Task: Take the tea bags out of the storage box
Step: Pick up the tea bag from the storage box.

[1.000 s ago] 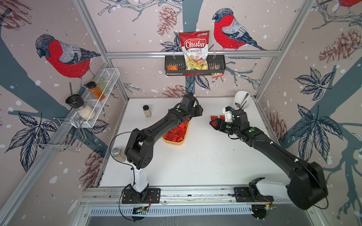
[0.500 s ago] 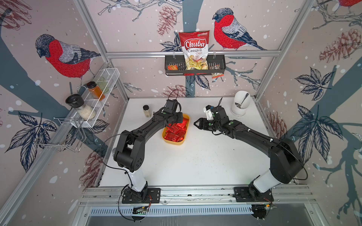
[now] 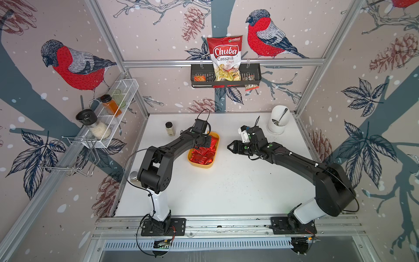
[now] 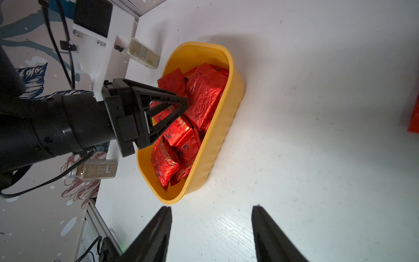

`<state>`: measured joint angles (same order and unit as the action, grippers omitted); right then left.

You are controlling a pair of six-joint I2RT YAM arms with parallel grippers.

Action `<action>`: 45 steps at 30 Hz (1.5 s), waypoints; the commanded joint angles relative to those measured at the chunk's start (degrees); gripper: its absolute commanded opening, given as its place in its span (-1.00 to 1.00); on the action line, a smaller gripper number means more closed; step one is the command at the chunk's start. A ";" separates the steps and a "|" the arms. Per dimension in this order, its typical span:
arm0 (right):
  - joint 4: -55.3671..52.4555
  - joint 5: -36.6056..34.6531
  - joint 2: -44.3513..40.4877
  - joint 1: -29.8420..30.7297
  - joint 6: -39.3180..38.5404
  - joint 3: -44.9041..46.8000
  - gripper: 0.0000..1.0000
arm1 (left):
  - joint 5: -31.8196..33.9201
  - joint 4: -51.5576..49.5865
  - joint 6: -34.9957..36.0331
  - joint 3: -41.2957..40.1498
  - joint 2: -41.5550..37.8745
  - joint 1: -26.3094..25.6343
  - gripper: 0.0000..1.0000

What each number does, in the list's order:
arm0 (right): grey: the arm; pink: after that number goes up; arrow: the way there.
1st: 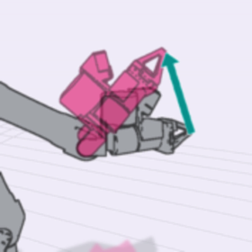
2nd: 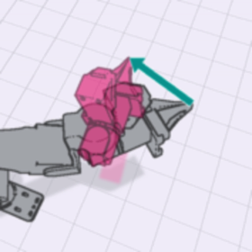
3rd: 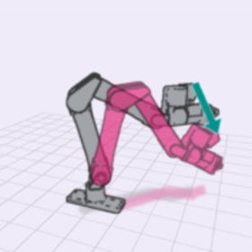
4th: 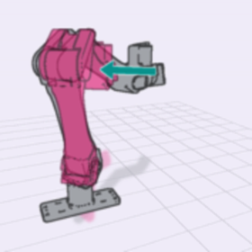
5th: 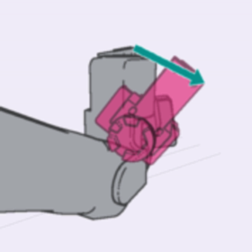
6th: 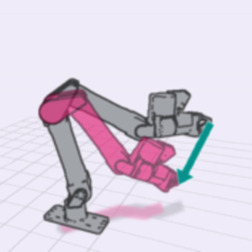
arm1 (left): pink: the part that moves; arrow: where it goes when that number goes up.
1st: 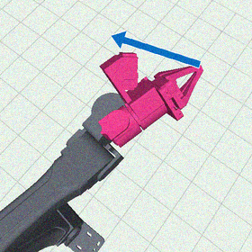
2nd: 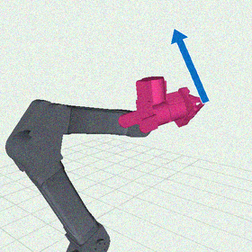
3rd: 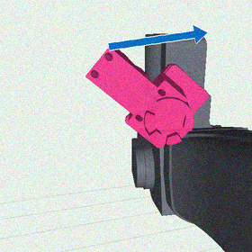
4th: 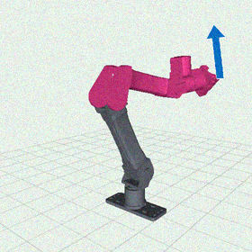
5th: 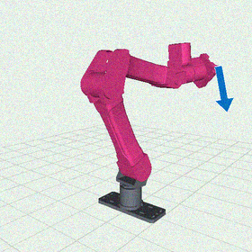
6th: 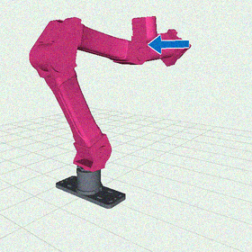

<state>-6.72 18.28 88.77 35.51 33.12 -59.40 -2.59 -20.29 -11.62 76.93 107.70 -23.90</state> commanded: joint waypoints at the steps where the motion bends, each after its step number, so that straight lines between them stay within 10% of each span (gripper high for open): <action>1: 0.39 0.38 0.07 0.00 -0.35 -0.15 0.22 | 0.92 -0.09 1.75 1.28 1.12 0.04 -0.15; 20: -0.07 -0.05 -1.04 0.00 -0.17 0.29 0.21 | -4.87 0.88 1.56 0.93 0.63 2.83 -1.00; 45: -2.93 0.24 -10.02 -8.09 -2.35 2.71 0.21 | -20.50 2.93 -11.52 5.51 -7.33 0.33 -1.00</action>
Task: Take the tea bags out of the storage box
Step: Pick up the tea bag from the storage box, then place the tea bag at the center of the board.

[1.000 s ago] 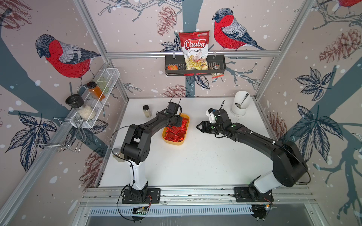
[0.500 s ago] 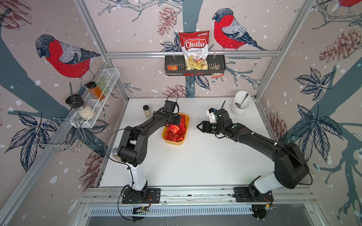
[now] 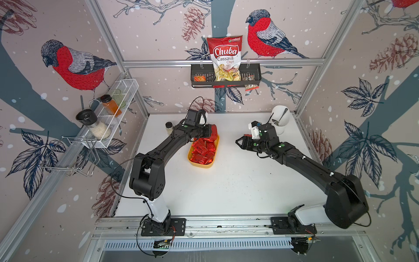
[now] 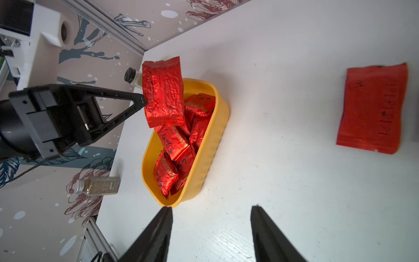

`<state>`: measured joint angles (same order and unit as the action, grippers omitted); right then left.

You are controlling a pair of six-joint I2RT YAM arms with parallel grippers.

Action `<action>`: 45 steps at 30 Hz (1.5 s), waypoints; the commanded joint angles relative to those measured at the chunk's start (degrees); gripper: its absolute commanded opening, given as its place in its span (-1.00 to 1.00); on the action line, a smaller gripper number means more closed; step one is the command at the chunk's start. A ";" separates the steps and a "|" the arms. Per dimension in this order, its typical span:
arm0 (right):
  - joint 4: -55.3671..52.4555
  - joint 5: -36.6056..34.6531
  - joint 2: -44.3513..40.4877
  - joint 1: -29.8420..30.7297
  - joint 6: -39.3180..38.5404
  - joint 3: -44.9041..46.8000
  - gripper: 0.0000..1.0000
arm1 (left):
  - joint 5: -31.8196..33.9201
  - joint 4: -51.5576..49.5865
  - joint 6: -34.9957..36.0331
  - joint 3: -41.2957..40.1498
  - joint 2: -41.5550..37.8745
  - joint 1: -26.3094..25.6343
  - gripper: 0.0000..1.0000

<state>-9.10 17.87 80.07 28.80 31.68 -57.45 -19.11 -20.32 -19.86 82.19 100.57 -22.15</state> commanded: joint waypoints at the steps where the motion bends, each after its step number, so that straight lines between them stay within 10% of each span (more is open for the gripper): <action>1: -0.56 0.97 -2.13 -2.36 -0.92 1.30 0.21 | -4.37 3.70 -4.24 0.51 0.33 -2.39 -1.00; 12: -3.00 2.69 -10.71 -9.77 -2.32 6.54 0.22 | -4.93 6.98 -9.71 13.18 18.03 -11.45 -1.00; 33: -2.59 4.45 -12.86 -13.23 -2.41 10.39 0.23 | -5.95 4.19 -10.72 26.48 35.31 -10.51 -1.00; 37: -2.32 4.81 -12.49 -13.17 -2.00 10.26 0.23 | -3.62 2.22 -10.04 26.15 33.77 -9.84 -0.44; 45: -2.06 4.29 -11.58 -11.74 -1.01 7.98 0.26 | -2.61 0.48 -7.62 24.15 26.36 -9.92 -0.24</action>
<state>-11.62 21.91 68.10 16.21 30.02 -48.36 -22.52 -18.52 -29.41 107.07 129.27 -32.10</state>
